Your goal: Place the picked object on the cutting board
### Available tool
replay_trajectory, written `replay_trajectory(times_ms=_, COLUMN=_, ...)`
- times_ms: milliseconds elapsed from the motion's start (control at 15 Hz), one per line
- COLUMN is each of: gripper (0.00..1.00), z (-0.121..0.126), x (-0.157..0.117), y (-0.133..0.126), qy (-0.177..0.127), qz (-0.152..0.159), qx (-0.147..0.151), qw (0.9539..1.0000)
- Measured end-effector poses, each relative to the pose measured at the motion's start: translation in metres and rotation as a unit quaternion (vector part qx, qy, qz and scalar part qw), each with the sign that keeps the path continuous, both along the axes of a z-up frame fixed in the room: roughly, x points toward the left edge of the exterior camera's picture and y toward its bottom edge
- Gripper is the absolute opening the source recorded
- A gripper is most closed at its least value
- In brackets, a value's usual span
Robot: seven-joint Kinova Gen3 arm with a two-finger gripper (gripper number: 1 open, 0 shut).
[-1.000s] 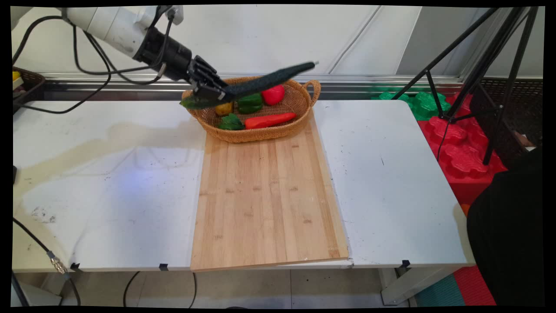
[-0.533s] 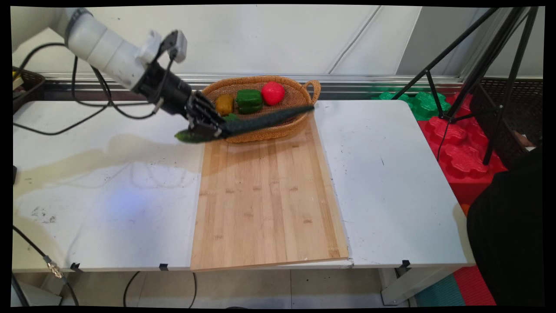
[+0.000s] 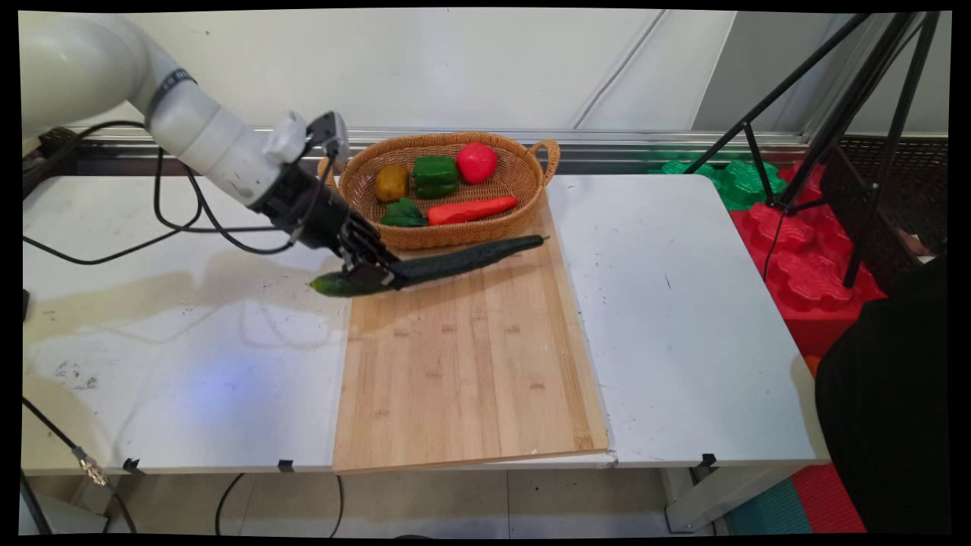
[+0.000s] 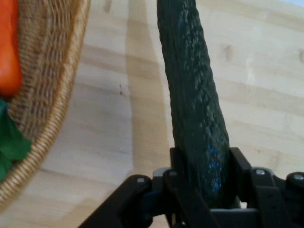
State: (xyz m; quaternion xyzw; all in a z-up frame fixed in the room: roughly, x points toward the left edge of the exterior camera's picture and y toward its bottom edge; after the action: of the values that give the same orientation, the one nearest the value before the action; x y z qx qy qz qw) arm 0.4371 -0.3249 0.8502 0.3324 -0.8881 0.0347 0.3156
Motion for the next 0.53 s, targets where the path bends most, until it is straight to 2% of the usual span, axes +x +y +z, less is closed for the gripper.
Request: replay_trajectory(times_ms=533, gripper=0.0, z=-0.033, x=-0.012, y=-0.001, qy=-0.023, qz=0.028, qx=0.034, qw=0.9988)
